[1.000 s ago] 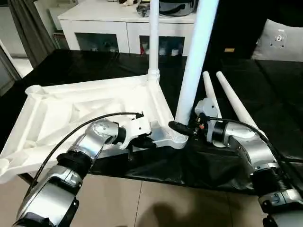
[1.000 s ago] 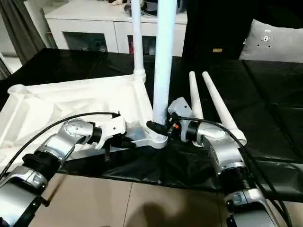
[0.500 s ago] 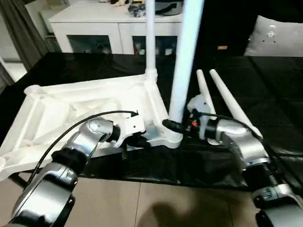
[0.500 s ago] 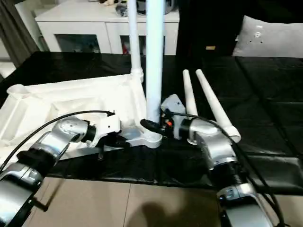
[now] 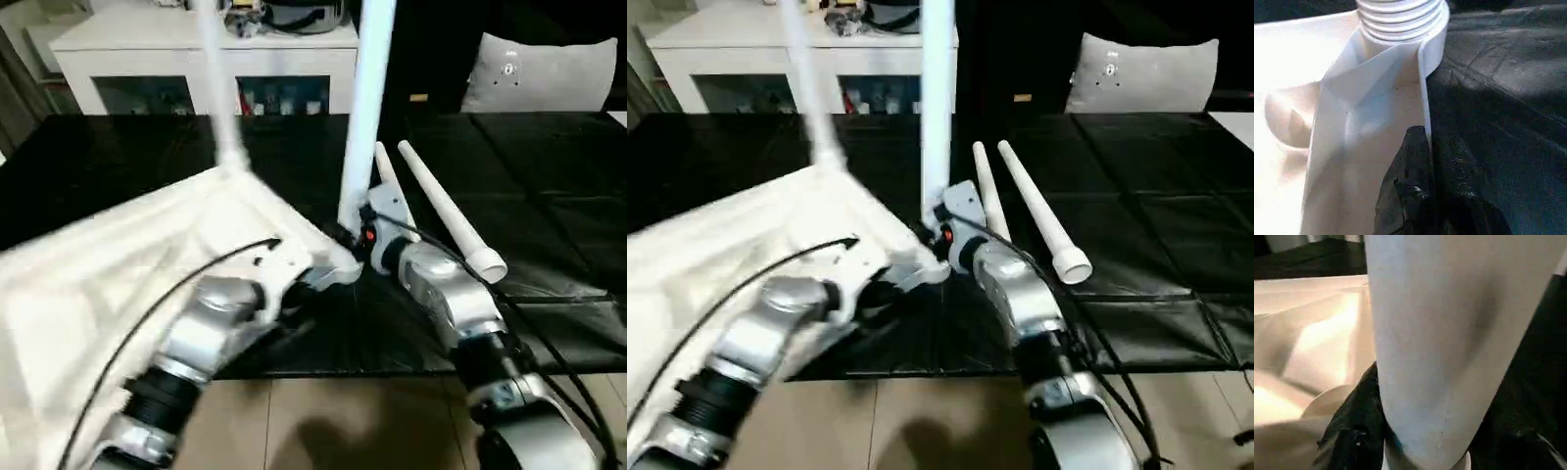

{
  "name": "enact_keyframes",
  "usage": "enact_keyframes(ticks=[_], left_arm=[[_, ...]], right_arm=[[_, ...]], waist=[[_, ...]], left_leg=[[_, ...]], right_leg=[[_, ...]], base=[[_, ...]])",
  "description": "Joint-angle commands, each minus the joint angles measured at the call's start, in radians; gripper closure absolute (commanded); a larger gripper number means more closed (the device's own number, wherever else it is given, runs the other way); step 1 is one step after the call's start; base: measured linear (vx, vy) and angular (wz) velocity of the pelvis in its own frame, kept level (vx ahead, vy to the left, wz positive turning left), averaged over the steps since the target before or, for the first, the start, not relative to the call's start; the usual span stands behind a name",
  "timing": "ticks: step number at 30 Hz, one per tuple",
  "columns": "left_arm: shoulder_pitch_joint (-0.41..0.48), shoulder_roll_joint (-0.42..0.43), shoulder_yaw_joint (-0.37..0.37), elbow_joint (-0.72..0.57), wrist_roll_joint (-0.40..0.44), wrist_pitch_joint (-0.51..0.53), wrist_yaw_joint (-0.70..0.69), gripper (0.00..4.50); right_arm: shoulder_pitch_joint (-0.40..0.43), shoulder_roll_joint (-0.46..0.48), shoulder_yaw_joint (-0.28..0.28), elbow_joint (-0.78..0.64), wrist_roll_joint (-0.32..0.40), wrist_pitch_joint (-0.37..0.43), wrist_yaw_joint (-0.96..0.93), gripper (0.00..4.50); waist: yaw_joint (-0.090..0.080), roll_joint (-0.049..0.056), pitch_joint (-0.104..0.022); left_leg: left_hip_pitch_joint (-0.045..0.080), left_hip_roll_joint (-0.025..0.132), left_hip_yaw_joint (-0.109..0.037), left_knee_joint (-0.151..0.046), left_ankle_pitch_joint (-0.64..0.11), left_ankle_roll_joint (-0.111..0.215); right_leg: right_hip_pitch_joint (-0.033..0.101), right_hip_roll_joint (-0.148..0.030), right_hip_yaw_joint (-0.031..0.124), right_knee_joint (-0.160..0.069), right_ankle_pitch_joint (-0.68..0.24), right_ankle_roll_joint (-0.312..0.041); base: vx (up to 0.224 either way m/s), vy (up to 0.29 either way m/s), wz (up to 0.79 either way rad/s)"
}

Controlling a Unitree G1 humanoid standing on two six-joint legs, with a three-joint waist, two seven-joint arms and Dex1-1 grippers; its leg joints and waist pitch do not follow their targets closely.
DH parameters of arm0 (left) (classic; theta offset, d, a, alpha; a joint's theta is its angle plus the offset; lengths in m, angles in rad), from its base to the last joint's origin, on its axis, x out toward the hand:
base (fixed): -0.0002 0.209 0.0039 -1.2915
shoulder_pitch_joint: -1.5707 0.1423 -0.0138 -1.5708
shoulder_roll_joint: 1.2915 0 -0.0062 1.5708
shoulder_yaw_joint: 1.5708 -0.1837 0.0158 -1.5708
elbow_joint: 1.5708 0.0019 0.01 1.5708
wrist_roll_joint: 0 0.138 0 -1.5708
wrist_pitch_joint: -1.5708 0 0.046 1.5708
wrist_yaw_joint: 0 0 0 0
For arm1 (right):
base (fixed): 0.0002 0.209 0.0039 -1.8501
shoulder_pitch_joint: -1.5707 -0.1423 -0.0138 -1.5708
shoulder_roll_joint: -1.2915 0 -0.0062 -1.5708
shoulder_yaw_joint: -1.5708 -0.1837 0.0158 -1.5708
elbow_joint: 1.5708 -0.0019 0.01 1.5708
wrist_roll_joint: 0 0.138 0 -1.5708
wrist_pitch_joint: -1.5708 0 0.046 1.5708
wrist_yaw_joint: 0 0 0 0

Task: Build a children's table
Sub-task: Rotate leg to tighten

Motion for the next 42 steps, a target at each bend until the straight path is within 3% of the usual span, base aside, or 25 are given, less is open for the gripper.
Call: enact_keyframes(ticks=[1,4,6,9,10,11,12,15,16,19,20,21,22,24,26,27,28,29,30,31,32,33,36,39,42], left_arm=[[-0.012,-0.017,-0.088,-0.064,-0.016,-0.006,-0.051,4.5],[-0.021,0.011,-0.092,-0.072,0.009,0.01,-0.043,4.5],[-0.021,0.023,-0.094,-0.077,0.015,0.012,-0.044,4.5],[-0.016,0.051,-0.106,-0.095,0.021,-0.003,-0.061,4.5],[-0.014,0.058,-0.108,-0.096,0.018,-0.012,-0.07,4.5],[-0.013,0.065,-0.11,-0.093,0.017,-0.021,-0.078,4.5],[-0.013,0.073,-0.112,-0.087,0.018,-0.039,-0.085,4.5],[-0.026,0.081,-0.097,-0.047,0.018,-0.066,-0.079,4.5],[-0.035,0.082,-0.085,-0.025,0.013,-0.076,-0.074,4.5],[-0.065,0.108,-0.061,0.041,0.006,-0.133,-0.074,4.5],[-0.069,0.115,-0.059,0.05,0.0,-0.143,-0.078,4.5],[-0.072,0.122,-0.057,0.059,-0.007,-0.161,-0.085,4.5],[-0.075,0.131,-0.058,0.068,-0.011,-0.179,-0.096,4.5],[-0.077,0.138,-0.058,0.075,-0.014,-0.192,-0.104,4.5],[-0.078,0.168,-0.078,0.112,-0.037,-0.312,-0.197,4.5],[-0.078,0.169,-0.078,0.113,-0.038,-0.316,-0.199,4.5],[-0.082,0.193,-0.102,0.143,-0.035,-0.364,-0.248,4.5],[-0.087,0.208,-0.117,0.162,-0.023,-0.401,-0.261,4.5],[-0.093,0.211,-0.121,0.183,-0.025,-0.418,-0.271,4.5],[-0.093,0.211,-0.121,0.183,-0.025,-0.418,-0.271,4.5],[-0.109,0.223,-0.133,0.226,-0.024,-0.467,-0.299,4.5],[-0.111,0.225,-0.135,0.231,-0.023,-0.475,-0.302,4.5],[-0.121,0.239,-0.148,0.265,-0.025,-0.54,-0.352,4.5],[-0.129,0.249,-0.16,0.285,-0.027,-0.587,-0.391,4.5],[-0.135,0.262,-0.178,0.299,-0.038,-0.638,-0.455,4.5]], right_arm=[[0.042,0.005,-0.002,0.156,-0.017,0.096,-0.053,2.64],[0.03,0.009,0.005,0.173,-0.02,0.089,-0.041,2.64],[0.025,0.011,0.006,0.182,-0.017,0.078,-0.03,2.08],[0.006,0.019,-0.009,0.22,-0.01,0.054,-0.011,1.82],[-0.001,0.018,-0.01,0.232,-0.011,0.041,-0.008,1.66],[-0.005,0.017,-0.012,0.238,-0.012,0.032,-0.004,1.66],[-0.008,0.017,-0.018,0.244,-0.008,0.024,-0.004,1.53],[-0.002,0.0,-0.013,0.226,-0.01,-0.01,0.026,1.28],[0.008,-0.013,-0.003,0.205,-0.015,-0.026,0.047,1.28],[0.066,-0.06,0.013,0.078,-0.007,-0.04,0.113,0.99],[0.075,-0.066,0.008,0.059,0.002,-0.047,0.13,0.85],[0.088,-0.075,0.006,0.037,0.009,-0.059,0.149,0.79],[0.104,-0.087,0.007,0.01,0.016,-0.073,0.174,0.79],[0.115,-0.096,0.007,-0.006,0.021,-0.085,0.191,0.56],[0.166,-0.15,0.013,-0.076,0.041,-0.178,0.293,0.41],[0.167,-0.152,0.013,-0.078,0.041,-0.181,0.295,0.33],[0.189,-0.192,0.024,-0.108,0.044,-0.232,0.351,0.23],[0.196,-0.211,0.024,-0.123,0.05,-0.244,0.377,0.12],[0.2,-0.231,0.024,-0.138,0.053,-0.248,0.405,0.04],[0.2,-0.231,0.024,-0.138,0.053,-0.248,0.405,0.04],[0.208,-0.277,0.03,-0.173,0.058,-0.248,0.477,0.04],[0.209,-0.283,0.031,-0.177,0.059,-0.247,0.486,0.04],[0.205,-0.322,0.03,-0.193,0.072,-0.248,0.542,0.04],[0.198,-0.345,0.033,-0.192,0.089,-0.25,0.595,0.04],[0.188,-0.375,0.058,-0.184,0.086,-0.263,0.68,0.21]], waist=[[0.002,0.005,-0.019],[0.002,0.004,-0.017],[0.0,0.007,-0.015],[-0.002,0.011,-0.016],[0.004,0.012,-0.021],[0.01,0.008,-0.025],[0.009,0.011,-0.019],[0.016,0.009,-0.026],[0.024,0.007,-0.028],[0.052,0.005,-0.043],[0.06,0.006,-0.054],[0.065,0.006,-0.057],[0.07,0.003,-0.058],[0.077,-0.003,-0.063],[0.088,0.004,-0.064],[0.091,0.003,-0.063],[0.092,0.005,-0.06],[0.098,0.004,-0.055],[0.099,0.008,-0.054],[0.099,0.005,-0.051],[0.104,0.004,-0.047],[0.104,0.004,-0.047],[0.112,0.003,-0.041],[0.114,0.001,-0.045],[0.12,0.0,-0.052]], left_leg=[[-0.005,0.083,-0.063,-0.089,-0.426,0.015],[-0.006,0.083,-0.066,-0.09,-0.433,0.014],[-0.002,0.083,-0.068,-0.09,-0.461,0.008],[0.0,0.084,-0.072,-0.089,-0.48,0.003],[0.008,0.086,-0.067,-0.087,-0.47,0.004],[-0.001,0.088,-0.067,-0.089,-0.423,0.007],[-0.018,0.093,-0.07,-0.096,-0.401,0.017],[-0.015,0.093,-0.065,-0.092,-0.36,0.02],[-0.022,0.094,-0.062,-0.091,-0.308,0.033],[-0.023,0.1,-0.052,-0.082,-0.147,0.06],[-0.028,0.101,-0.052,-0.075,-0.051,0.082],[-0.03,0.1,-0.051,-0.07,-0.002,0.099],[-0.032,0.096,-0.048,-0.062,0.067,0.136],[-0.043,0.092,-0.046,-0.052,0.121,0.193],[-0.043,0.091,-0.042,-0.045,0.123,0.217],[-0.041,0.093,-0.042,-0.046,0.115,0.221],[-0.04,0.097,-0.042,-0.049,0.088,0.218],[-0.039,0.098,-0.041,-0.052,0.03,0.201],[-0.037,0.098,-0.04,-0.053,0.011,0.189],[-0.037,0.098,-0.04,-0.056,-0.009,0.178],[-0.034,0.097,-0.038,-0.06,-0.06,0.142],[-0.034,0.097,-0.038,-0.06,-0.06,0.142],[-0.023,0.102,-0.037,-0.07,-0.128,0.093],[-0.023,0.099,-0.037,-0.069,-0.12,0.085],[-0.028,0.098,-0.034,-0.06,-0.05,0.114]], right_leg=[[0.015,-0.123,0.07,-0.119,-0.641,-0.009],[0.013,-0.123,0.068,-0.121,-0.657,0.003],[0.009,-0.122,0.064,-0.124,-0.669,0.009],[0.007,-0.125,0.062,-0.124,-0.672,0.007],[0.003,-0.125,0.068,-0.126,-0.637,-0.011],[0.012,-0.128,0.074,-0.114,-0.569,-0.034],[0.021,-0.125,0.074,-0.104,-0.527,-0.051],[0.02,-0.13,0.082,-0.1,-0.488,-0.072],[0.026,-0.13,0.084,-0.095,-0.438,-0.086],[0.033,-0.125,0.09,-0.065,-0.228,-0.128],[0.041,-0.125,0.092,-0.04,-0.099,-0.156],[0.04,-0.124,0.091,-0.032,-0.034,-0.169],[0.036,-0.124,0.092,-0.019,0.077,-0.194],[0.041,-0.128,0.093,-0.004,0.154,-0.211],[0.034,-0.124,0.091,-0.005,0.148,-0.201],[0.033,-0.123,0.09,-0.006,0.136,-0.199],[0.031,-0.121,0.089,-0.01,0.097,-0.195],[0.031,-0.121,0.09,-0.021,0.006,-0.177],[0.03,-0.12,0.09,-0.024,-0.026,-0.175],[0.031,-0.118,0.089,-0.029,-0.062,-0.169],[0.032,-0.119,0.09,-0.042,-0.164,-0.147],[0.032,-0.119,0.09,-0.042,-0.164,-0.147],[0.028,-0.117,0.094,-0.055,-0.288,-0.108],[0.033,-0.118,0.096,-0.051,-0.267,-0.112],[0.035,-0.117,0.095,-0.034,-0.154,-0.139]], base=[[0.0,0.0,0.0],[0.0,0.0,0.0],[0.0,0.0,0.0],[0.0,0.0,0.0],[0.0,0.0,0.0],[0.0,0.0,0.0],[0.0,0.0,0.0],[0.0,0.0,0.0],[0.0,0.0,0.0],[0.017,-0.003,0.01],[0.059,-0.012,0.02],[0.059,-0.012,0.02],[0.0,0.0,0.0],[0.0,0.0,0.0],[0.0,0.0,0.0],[0.0,0.0,0.0],[0.0,0.0,0.0],[0.0,0.0,0.0],[0.0,0.0,0.0],[0.0,0.0,0.0],[0.0,0.0,0.0],[0.0,0.0,0.0],[0.0,0.0,0.0],[0.0,0.0,0.0],[0.0,0.0,0.0]])
